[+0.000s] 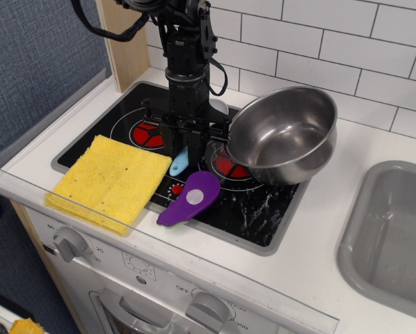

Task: Move the blue spoon to the back left corner of stove top

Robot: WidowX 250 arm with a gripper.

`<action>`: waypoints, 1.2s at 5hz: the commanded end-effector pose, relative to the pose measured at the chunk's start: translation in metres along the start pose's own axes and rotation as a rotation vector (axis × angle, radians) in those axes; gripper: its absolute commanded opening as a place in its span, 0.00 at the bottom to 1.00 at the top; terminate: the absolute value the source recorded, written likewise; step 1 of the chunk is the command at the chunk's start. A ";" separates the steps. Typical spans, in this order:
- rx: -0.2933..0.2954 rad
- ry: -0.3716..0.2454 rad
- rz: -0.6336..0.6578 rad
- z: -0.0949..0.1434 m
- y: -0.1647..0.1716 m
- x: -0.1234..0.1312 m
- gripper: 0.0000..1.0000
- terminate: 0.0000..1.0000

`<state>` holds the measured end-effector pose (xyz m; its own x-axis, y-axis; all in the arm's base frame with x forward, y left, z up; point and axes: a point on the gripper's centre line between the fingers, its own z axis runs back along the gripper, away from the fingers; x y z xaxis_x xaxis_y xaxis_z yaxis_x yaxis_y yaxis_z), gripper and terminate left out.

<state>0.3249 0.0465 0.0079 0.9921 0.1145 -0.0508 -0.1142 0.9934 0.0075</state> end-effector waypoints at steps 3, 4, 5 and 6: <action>-0.027 -0.112 -0.017 0.084 0.062 0.036 0.00 0.00; 0.051 -0.059 -0.101 0.073 0.086 0.036 0.00 0.00; 0.087 -0.043 -0.095 0.065 0.099 0.032 0.00 0.00; 0.109 -0.050 -0.033 0.054 0.109 0.032 0.00 0.00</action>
<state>0.3417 0.1531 0.0410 0.9969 0.0639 -0.0457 -0.0590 0.9931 0.1018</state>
